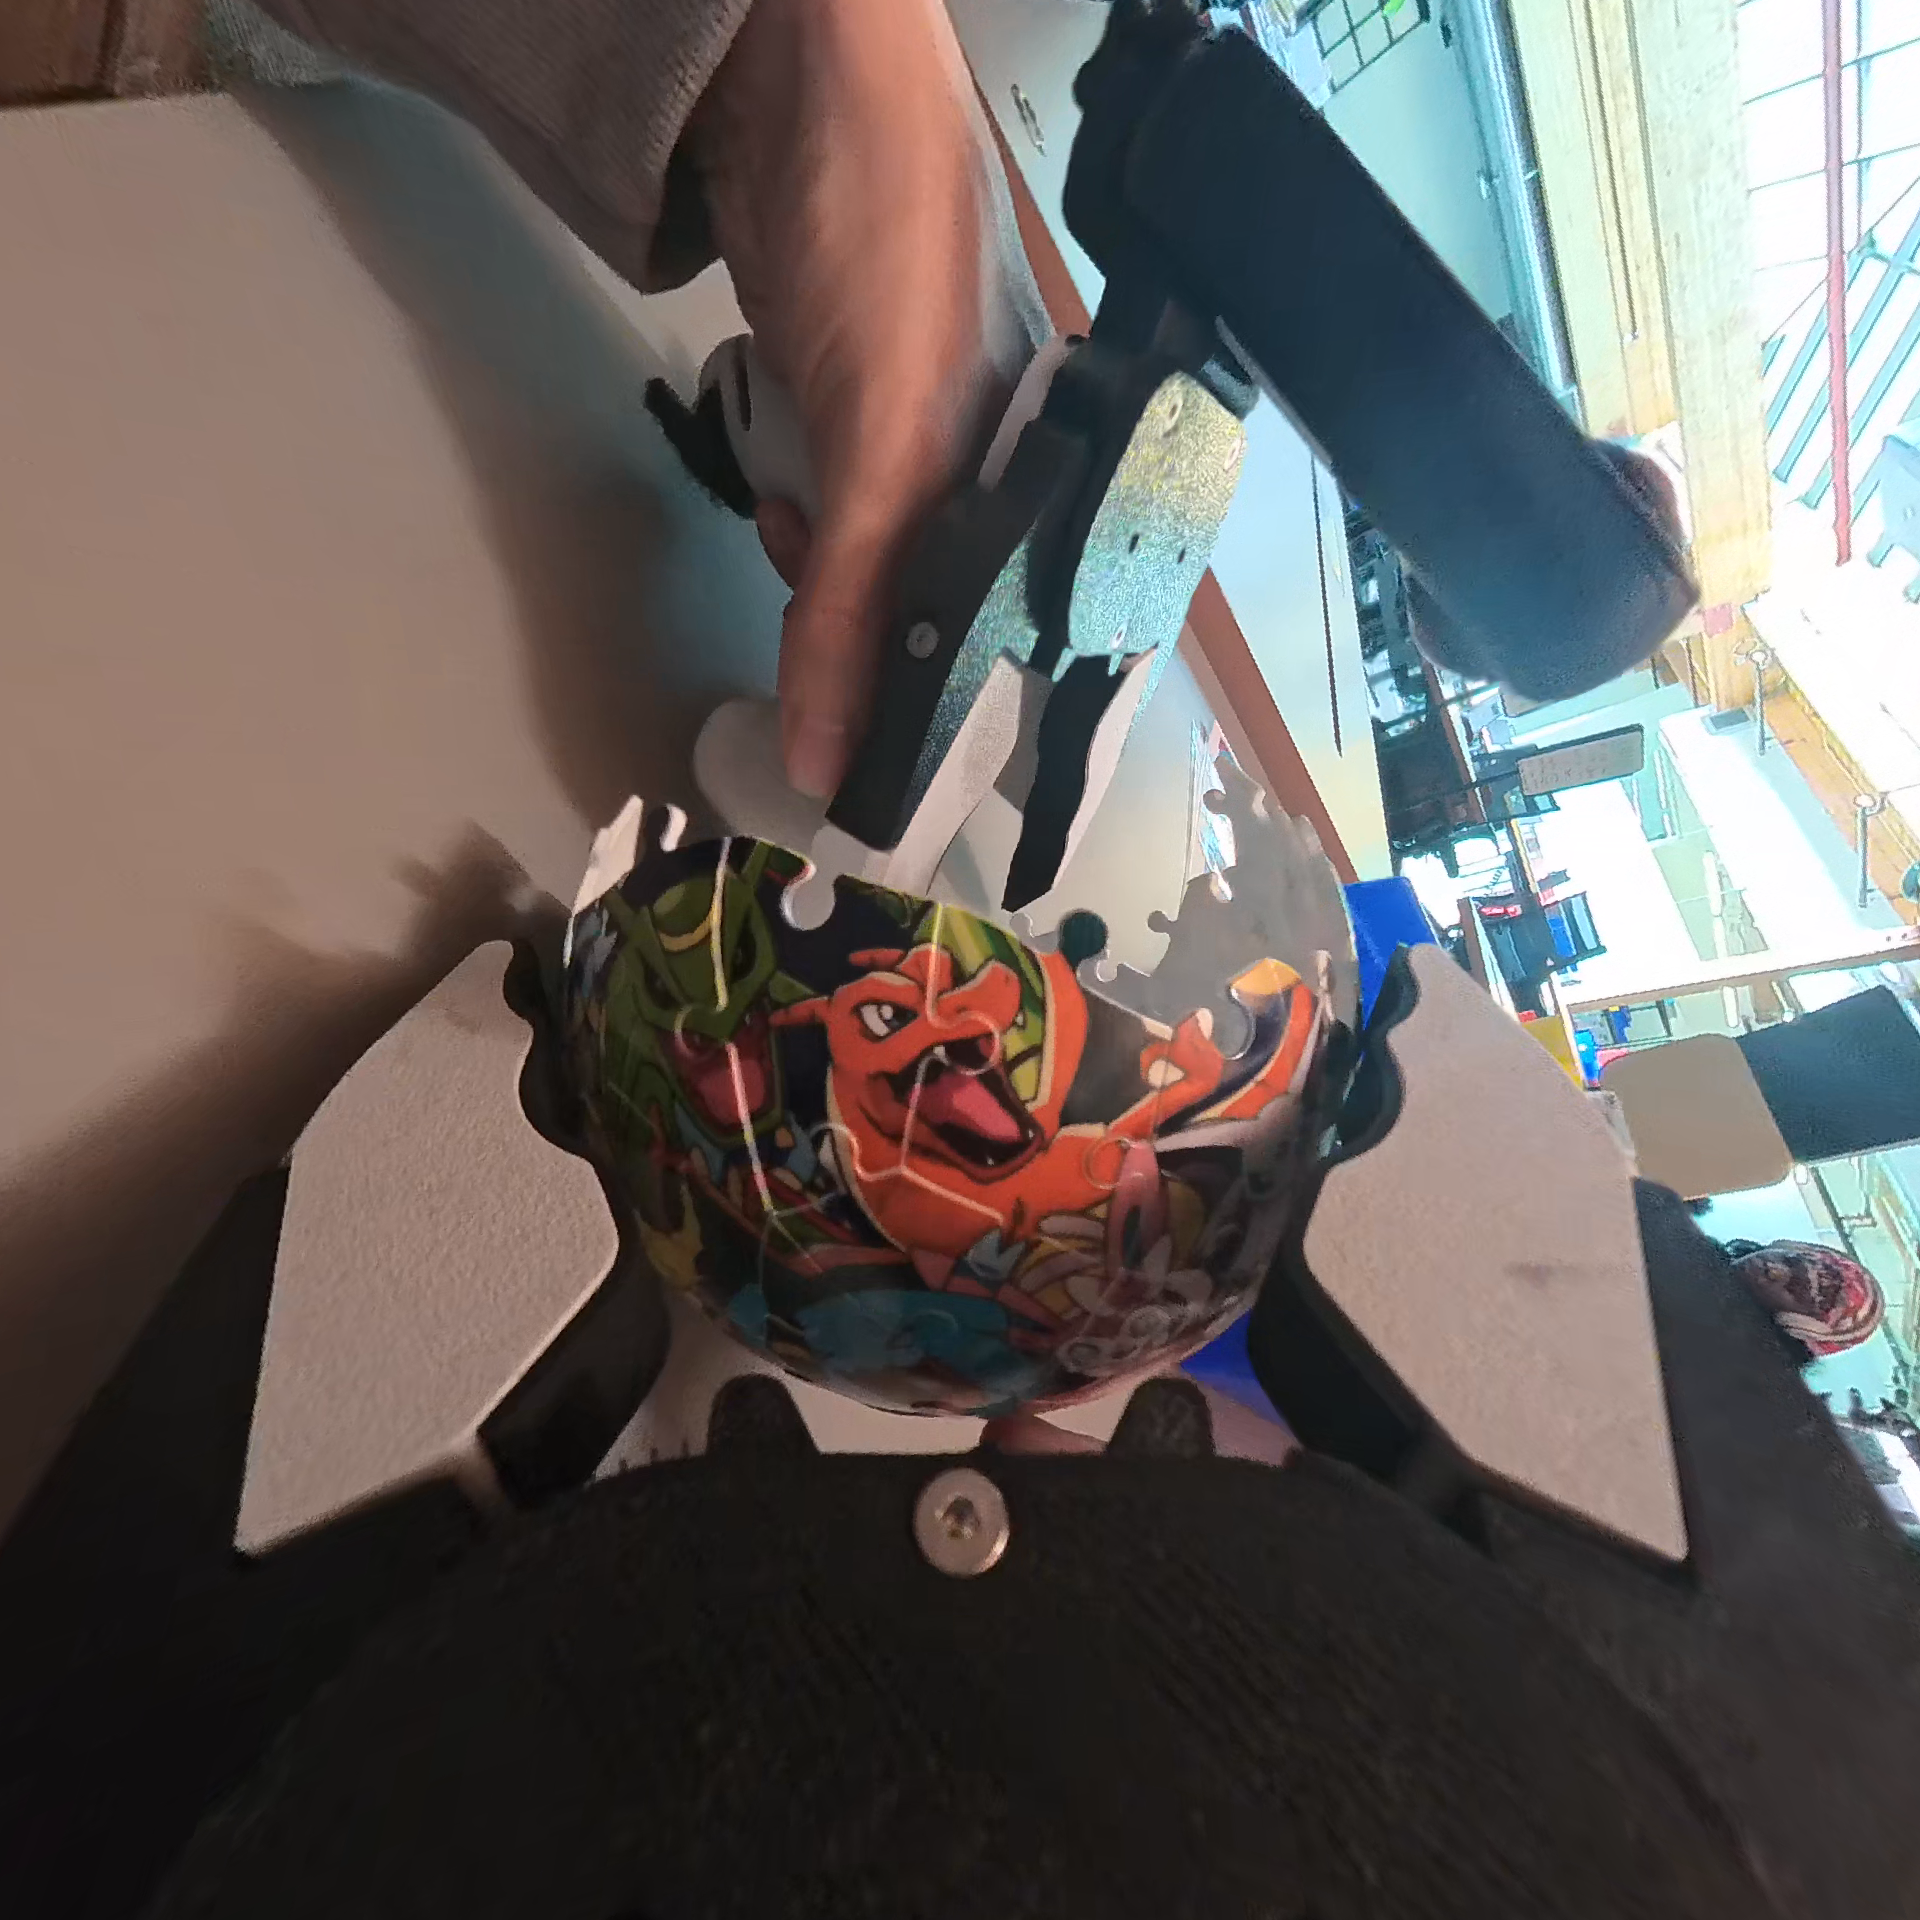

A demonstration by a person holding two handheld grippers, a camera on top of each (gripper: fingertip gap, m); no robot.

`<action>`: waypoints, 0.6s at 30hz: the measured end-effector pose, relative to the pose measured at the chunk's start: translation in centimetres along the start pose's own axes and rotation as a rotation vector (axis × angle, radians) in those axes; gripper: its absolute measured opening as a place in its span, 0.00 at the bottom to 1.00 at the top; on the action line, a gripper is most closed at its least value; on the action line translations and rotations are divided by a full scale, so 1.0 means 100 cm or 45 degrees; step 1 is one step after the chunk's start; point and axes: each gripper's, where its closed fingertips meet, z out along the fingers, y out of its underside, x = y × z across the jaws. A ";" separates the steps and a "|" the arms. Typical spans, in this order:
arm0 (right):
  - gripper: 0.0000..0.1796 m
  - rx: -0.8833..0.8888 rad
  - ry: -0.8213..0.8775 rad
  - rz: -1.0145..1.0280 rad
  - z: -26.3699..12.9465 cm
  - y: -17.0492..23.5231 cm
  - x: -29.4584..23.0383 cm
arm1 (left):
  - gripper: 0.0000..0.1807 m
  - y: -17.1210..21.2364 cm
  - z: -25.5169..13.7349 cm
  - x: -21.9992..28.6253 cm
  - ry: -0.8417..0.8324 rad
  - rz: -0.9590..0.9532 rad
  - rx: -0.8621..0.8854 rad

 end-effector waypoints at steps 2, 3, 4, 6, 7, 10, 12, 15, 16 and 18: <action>0.79 -0.013 -0.005 -0.029 0.000 0.000 -0.001 | 0.57 -0.002 0.000 0.002 -0.009 0.006 0.025; 0.80 -0.016 -0.006 -0.040 0.000 -0.001 -0.002 | 0.57 -0.003 0.000 0.002 -0.012 0.010 0.033; 0.80 -0.018 -0.007 -0.047 0.000 -0.001 -0.002 | 0.57 -0.003 0.000 0.002 -0.017 0.015 0.037; 0.80 -0.025 -0.009 -0.050 0.001 -0.001 -0.002 | 0.56 -0.005 -0.001 -0.001 -0.043 0.026 0.054; 0.80 -0.029 -0.010 -0.050 0.001 -0.001 -0.002 | 0.56 -0.006 -0.002 -0.002 -0.048 0.029 0.066; 0.79 -0.033 -0.013 -0.051 0.001 -0.002 -0.002 | 0.56 -0.012 -0.004 -0.004 -0.057 0.013 0.098; 0.79 -0.037 -0.017 -0.061 0.001 -0.002 -0.003 | 0.55 -0.014 -0.002 -0.004 -0.051 0.011 0.106; 0.79 -0.043 -0.020 -0.063 0.001 -0.001 -0.003 | 0.55 -0.014 0.002 -0.004 -0.063 0.023 0.090; 0.79 -0.043 -0.021 -0.060 0.001 -0.001 -0.003 | 0.55 -0.013 0.004 -0.005 -0.069 0.029 0.076; 0.79 -0.043 -0.023 -0.049 0.001 -0.001 -0.002 | 0.55 -0.011 0.005 -0.003 -0.069 0.052 0.065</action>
